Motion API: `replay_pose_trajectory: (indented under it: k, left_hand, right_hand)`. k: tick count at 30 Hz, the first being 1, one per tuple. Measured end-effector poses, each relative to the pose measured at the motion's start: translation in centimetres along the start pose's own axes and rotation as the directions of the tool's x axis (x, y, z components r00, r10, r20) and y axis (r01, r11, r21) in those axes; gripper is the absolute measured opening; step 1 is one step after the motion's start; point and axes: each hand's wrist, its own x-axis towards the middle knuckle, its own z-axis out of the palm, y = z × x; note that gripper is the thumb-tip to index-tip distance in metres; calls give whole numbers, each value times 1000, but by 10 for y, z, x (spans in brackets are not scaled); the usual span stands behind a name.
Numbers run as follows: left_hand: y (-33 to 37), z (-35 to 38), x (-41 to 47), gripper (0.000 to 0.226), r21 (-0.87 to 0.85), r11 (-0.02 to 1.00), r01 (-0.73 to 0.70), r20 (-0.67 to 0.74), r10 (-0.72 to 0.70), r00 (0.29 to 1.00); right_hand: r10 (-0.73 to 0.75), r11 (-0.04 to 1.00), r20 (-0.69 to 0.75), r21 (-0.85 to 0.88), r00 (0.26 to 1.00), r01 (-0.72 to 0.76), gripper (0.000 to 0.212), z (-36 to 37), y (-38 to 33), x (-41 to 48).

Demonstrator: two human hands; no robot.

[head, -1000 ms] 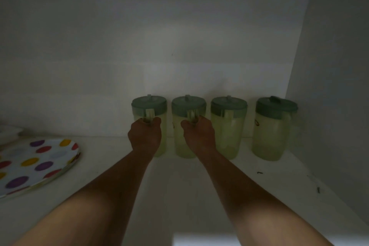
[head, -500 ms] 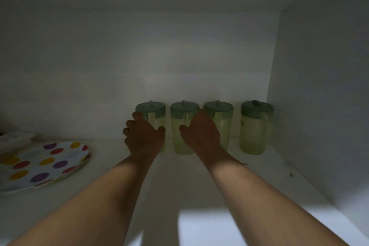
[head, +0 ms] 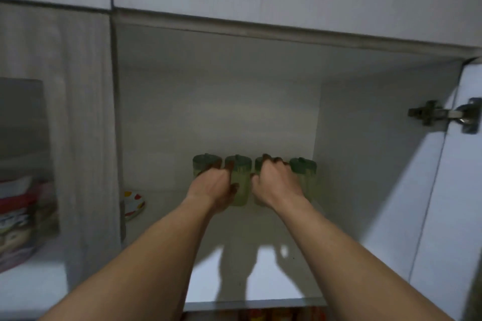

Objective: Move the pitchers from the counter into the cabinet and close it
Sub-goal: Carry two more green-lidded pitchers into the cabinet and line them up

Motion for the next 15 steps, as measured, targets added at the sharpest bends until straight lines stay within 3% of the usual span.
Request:
replay_pose_trajectory:
  k: [5, 15]
  left_hand:
    - [7, -58, -53, 62, 73, 996, -55, -106, 63, 992]
    - [-38, -137, -208, 57, 279, 951, 135, -256, -62, 965]
  right_hand:
    - [-66, 998, -47, -5, 997, 66, 60, -43, -25, -41]
    - [-270, 960, -6, 80, 963, 270, 62, -67, -103, -138]
